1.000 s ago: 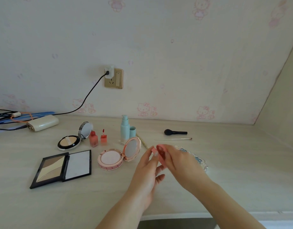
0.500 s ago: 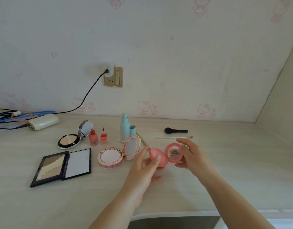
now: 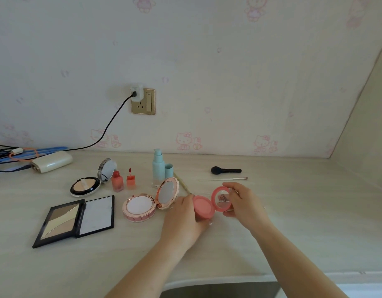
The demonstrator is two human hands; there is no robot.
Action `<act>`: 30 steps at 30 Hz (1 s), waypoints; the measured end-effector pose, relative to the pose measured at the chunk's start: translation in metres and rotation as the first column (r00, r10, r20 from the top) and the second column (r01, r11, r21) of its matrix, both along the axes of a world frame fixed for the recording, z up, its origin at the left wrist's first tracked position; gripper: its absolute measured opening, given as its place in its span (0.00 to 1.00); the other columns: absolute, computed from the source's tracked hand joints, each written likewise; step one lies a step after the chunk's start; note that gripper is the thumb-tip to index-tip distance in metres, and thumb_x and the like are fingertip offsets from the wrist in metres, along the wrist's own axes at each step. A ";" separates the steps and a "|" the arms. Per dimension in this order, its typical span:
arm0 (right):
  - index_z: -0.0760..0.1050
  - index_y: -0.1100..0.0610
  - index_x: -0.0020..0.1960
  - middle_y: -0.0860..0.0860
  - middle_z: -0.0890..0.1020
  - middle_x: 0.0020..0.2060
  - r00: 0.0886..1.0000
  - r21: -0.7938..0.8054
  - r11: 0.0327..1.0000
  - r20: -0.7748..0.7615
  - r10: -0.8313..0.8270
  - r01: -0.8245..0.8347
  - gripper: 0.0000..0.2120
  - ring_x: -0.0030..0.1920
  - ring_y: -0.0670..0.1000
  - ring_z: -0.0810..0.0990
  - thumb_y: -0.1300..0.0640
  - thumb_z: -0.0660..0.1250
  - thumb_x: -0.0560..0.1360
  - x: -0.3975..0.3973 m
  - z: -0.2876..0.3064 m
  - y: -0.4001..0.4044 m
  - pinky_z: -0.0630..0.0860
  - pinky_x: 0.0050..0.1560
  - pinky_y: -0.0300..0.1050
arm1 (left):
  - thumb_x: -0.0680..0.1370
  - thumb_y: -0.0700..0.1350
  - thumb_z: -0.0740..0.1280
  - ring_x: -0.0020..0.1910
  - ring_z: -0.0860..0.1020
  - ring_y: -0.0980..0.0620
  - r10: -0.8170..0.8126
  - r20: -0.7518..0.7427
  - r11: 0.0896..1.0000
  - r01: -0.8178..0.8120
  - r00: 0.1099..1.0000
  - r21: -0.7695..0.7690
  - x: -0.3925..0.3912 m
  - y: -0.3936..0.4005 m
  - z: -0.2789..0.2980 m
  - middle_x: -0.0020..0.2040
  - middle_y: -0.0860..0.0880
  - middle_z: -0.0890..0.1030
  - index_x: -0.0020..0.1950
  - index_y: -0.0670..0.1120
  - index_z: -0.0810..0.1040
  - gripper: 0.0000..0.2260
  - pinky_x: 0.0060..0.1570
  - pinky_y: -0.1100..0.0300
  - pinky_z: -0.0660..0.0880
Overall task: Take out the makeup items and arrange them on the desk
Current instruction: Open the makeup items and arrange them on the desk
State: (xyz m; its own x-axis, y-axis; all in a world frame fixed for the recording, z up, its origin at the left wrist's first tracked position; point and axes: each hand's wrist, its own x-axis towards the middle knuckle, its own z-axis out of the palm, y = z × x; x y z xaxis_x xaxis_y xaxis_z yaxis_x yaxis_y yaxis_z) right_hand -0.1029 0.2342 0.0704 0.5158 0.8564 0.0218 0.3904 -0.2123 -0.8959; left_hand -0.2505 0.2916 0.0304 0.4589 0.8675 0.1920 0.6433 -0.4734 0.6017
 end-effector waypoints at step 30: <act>0.73 0.50 0.66 0.48 0.80 0.50 0.979 0.001 1.000 0.202 0.020 -0.021 0.17 0.51 0.51 0.79 0.57 0.56 0.79 0.004 -0.016 0.012 0.79 0.53 0.53 | 0.77 0.60 0.58 0.71 0.62 0.48 0.088 -0.240 0.982 -0.044 0.967 0.183 0.003 -0.004 -0.009 0.70 0.48 0.65 0.75 0.47 0.57 0.30 0.68 0.57 0.59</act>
